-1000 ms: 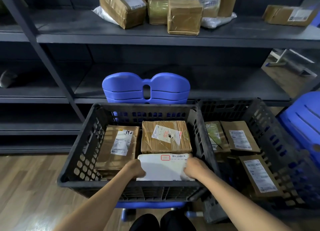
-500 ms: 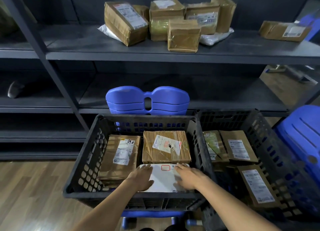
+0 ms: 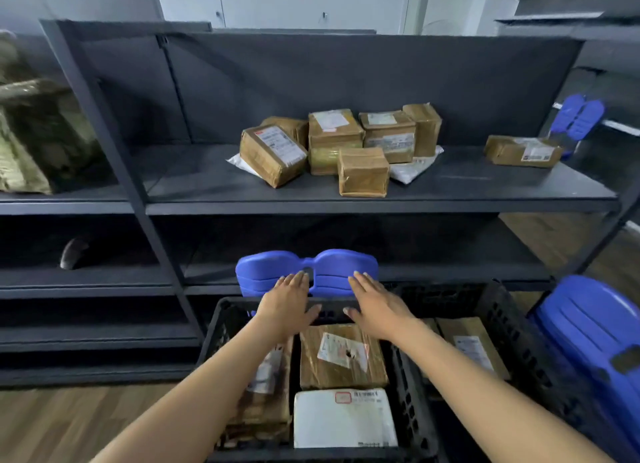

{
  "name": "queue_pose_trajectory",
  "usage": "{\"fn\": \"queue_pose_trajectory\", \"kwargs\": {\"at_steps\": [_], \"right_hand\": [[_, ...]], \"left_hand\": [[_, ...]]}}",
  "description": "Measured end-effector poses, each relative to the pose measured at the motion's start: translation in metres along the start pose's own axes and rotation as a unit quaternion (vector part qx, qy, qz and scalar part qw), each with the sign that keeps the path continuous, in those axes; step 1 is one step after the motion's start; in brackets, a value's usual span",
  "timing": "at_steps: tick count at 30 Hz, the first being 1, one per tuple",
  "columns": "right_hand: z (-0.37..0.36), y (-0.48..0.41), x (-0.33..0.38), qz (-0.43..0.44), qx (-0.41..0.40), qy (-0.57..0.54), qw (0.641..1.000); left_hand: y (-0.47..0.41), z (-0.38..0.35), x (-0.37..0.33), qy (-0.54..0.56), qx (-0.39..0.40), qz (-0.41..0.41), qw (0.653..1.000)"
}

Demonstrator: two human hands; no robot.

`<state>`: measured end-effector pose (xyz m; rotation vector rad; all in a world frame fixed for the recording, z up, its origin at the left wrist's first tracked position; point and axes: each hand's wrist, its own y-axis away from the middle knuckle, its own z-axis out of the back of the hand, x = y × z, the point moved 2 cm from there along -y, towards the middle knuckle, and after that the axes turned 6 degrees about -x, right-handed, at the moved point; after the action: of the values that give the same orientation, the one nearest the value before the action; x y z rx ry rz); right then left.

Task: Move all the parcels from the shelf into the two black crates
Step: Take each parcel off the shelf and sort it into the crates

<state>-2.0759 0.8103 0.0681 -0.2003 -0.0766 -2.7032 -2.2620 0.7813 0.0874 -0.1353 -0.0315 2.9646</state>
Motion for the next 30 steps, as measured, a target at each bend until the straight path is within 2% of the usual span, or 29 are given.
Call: {"fn": "queue_pose_trajectory", "kwargs": {"at_steps": [7,14,20,24,30], "right_hand": [[0.087,-0.055,-0.003,-0.010,-0.090,0.017,0.996],[0.146,-0.107,-0.018,0.002,-0.146,0.028,0.989],[0.181,-0.162,-0.024,0.035,-0.197,0.021,0.980],[0.183,-0.206,-0.013,0.027,-0.183,-0.034,0.982],[0.175,-0.274,0.017,0.053,-0.149,-0.105,0.982]], "left_hand": [[-0.045,0.085,0.015,-0.028,-0.110,0.000,0.993],[-0.109,0.120,0.029,-0.076,-0.165,0.017,0.983],[-0.154,0.138,0.046,-0.047,-0.181,0.099,0.977],[-0.180,0.137,0.072,-0.024,-0.190,0.143,0.971],[-0.213,0.124,0.110,0.122,-0.203,0.249,0.939]]}}
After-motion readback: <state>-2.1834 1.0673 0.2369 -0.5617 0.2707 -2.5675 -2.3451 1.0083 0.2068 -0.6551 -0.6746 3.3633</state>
